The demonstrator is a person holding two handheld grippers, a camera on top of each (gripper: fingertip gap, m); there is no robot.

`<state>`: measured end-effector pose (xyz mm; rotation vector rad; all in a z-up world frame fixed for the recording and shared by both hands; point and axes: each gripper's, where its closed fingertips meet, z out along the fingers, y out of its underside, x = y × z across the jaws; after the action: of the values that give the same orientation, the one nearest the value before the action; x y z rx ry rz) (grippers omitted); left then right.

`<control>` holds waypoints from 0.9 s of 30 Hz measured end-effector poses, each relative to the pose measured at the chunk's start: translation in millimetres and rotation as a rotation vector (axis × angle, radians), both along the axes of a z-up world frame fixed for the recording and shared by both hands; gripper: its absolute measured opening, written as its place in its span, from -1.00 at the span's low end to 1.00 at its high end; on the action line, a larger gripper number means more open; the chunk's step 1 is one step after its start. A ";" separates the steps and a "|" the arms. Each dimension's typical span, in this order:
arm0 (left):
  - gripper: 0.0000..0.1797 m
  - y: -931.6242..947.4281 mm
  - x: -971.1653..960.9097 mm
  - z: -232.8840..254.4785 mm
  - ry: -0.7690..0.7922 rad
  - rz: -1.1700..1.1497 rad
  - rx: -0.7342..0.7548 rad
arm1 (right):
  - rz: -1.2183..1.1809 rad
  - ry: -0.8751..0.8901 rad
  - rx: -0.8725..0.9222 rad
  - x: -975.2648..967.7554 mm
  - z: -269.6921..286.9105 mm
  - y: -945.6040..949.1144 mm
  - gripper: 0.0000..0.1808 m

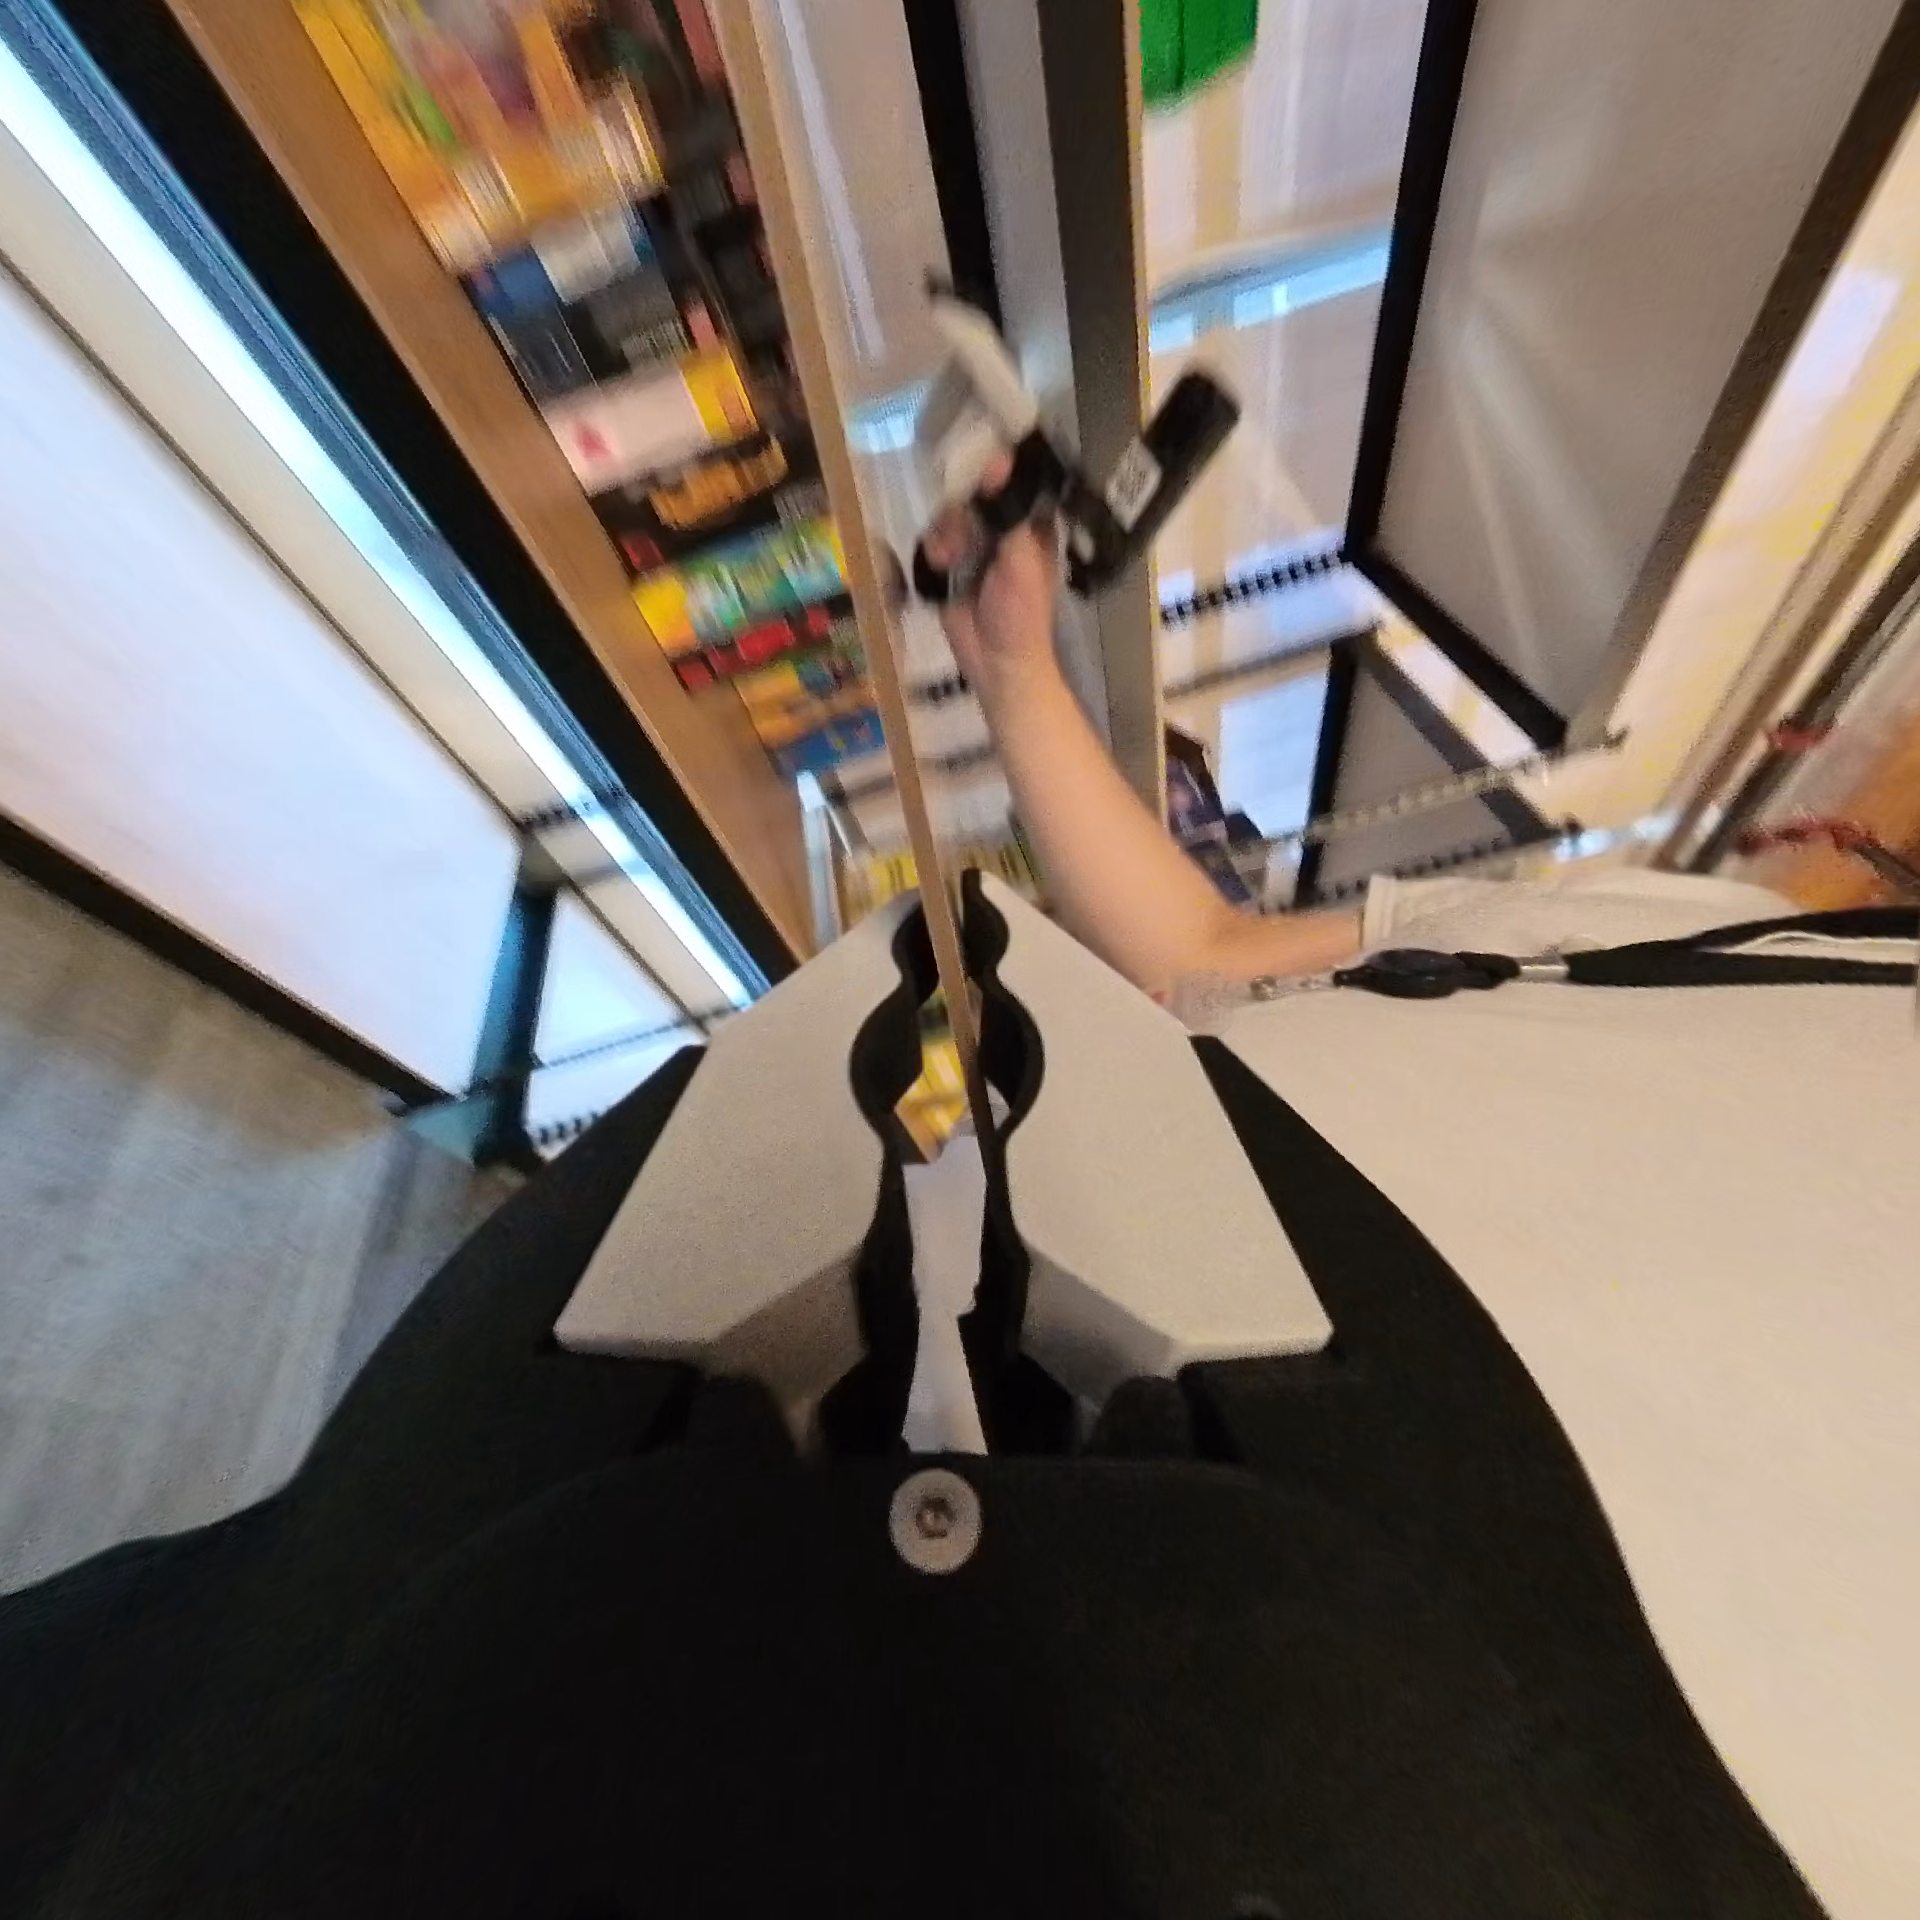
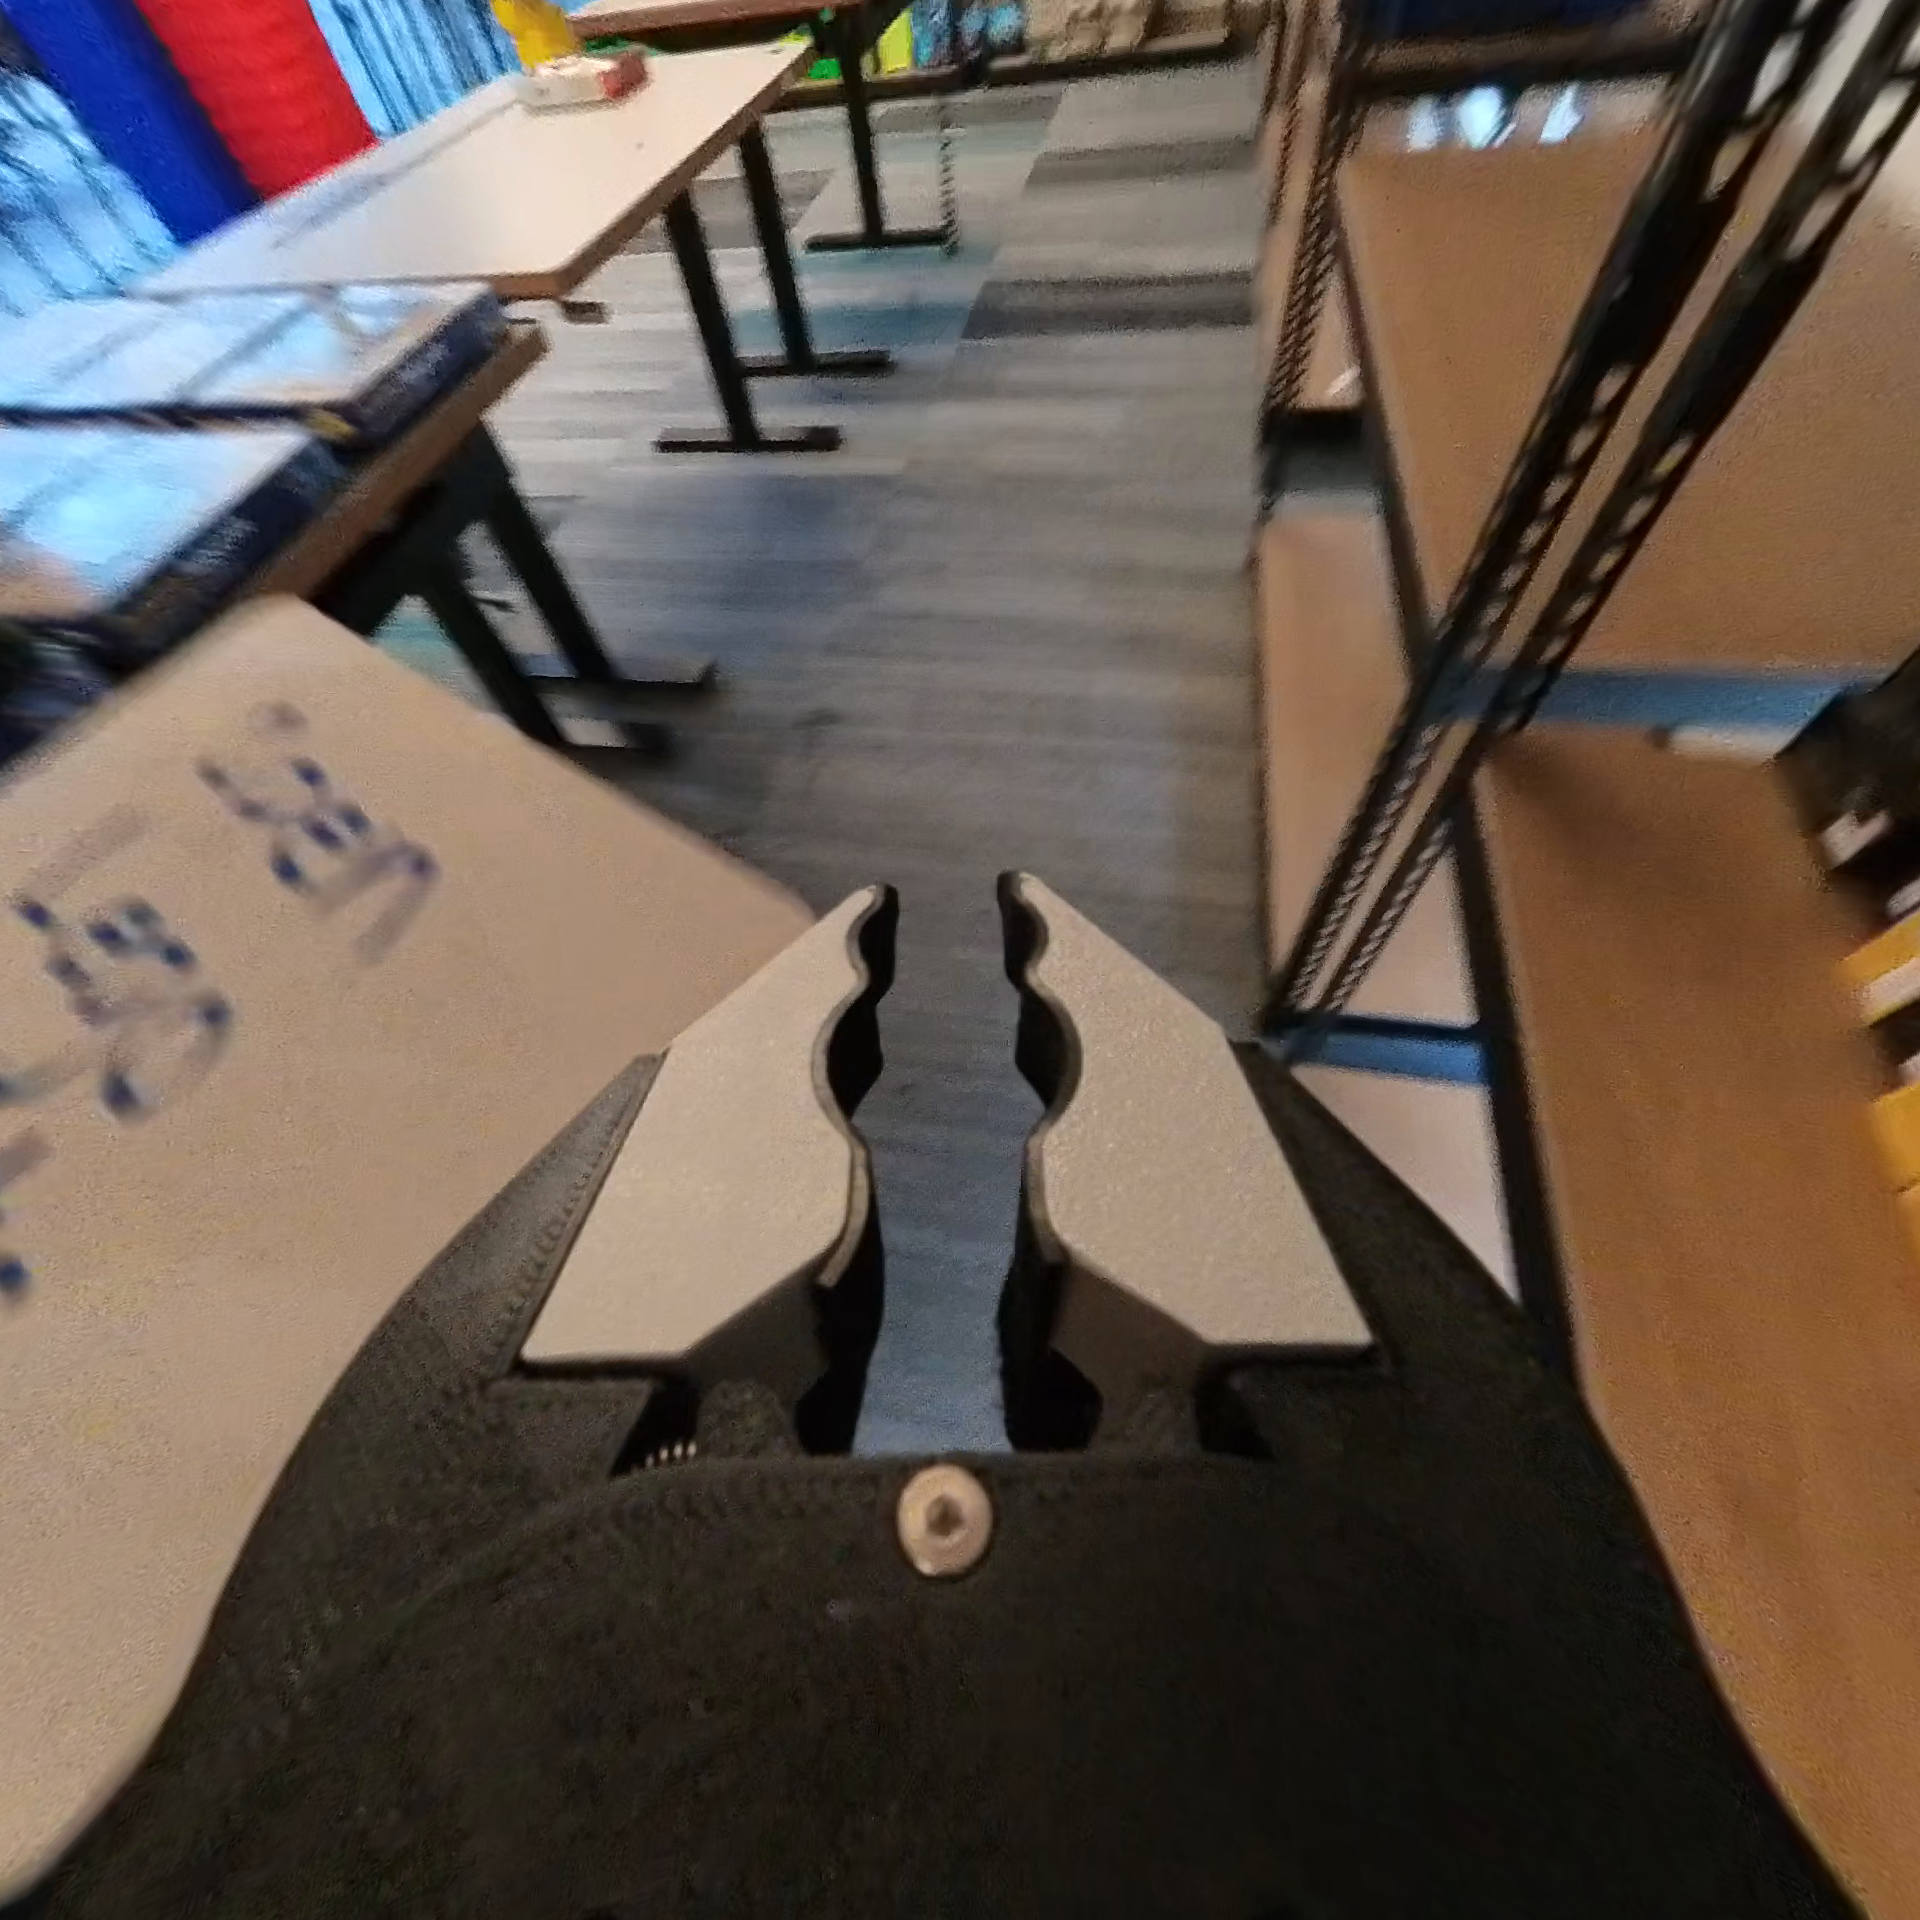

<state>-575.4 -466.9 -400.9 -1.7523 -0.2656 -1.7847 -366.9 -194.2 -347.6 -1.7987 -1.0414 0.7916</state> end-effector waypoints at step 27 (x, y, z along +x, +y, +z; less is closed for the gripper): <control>-0.98 376.1 -730.6 71.9 -0.170 1.428 0.109 | 0.622 -0.182 -0.304 -683.2 -120.2 421.6 -0.88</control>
<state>-1306.0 -90.8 -328.9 -0.8121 -1.1126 -0.8075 -1050.1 227.4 -467.8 -1.8330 -1.7193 1.2245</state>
